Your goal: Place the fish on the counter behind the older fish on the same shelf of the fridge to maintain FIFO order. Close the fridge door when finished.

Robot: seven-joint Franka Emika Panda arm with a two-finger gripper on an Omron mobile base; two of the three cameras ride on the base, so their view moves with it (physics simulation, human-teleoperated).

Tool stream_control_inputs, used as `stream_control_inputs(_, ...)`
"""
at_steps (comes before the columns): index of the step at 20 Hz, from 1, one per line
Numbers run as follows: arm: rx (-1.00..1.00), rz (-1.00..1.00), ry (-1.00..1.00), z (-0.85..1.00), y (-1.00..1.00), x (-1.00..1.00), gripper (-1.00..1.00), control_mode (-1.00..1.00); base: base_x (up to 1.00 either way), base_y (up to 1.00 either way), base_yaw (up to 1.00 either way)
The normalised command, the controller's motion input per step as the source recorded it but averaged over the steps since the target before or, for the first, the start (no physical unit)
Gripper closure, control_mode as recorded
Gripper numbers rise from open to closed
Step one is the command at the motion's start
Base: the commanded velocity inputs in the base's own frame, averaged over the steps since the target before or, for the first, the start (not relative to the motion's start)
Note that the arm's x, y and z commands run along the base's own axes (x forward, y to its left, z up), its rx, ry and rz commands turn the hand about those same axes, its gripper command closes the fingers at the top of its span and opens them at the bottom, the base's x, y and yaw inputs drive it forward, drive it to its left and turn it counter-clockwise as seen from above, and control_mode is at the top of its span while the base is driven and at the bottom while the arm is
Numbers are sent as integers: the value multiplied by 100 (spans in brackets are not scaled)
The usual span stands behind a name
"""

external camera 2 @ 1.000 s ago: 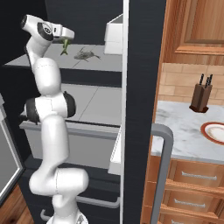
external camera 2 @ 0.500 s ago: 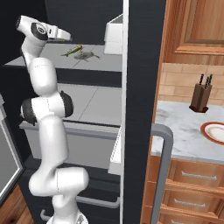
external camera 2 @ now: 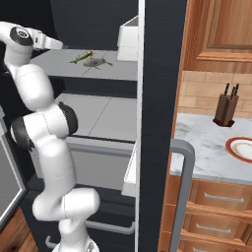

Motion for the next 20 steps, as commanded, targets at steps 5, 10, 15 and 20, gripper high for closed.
stream_control_inputs(5,7,-9,-13,-26,-45,-100,-100,-100,0,0,0)
stream_control_inputs(10,8,-13,-3,0,-60,-99,-100,-100,0,0,0)
stream_control_inputs(15,8,-7,0,0,-69,-100,-100,-100,0,0,0)
stream_control_inputs(20,9,-2,0,11,-62,-97,-100,-100,0,0,0)
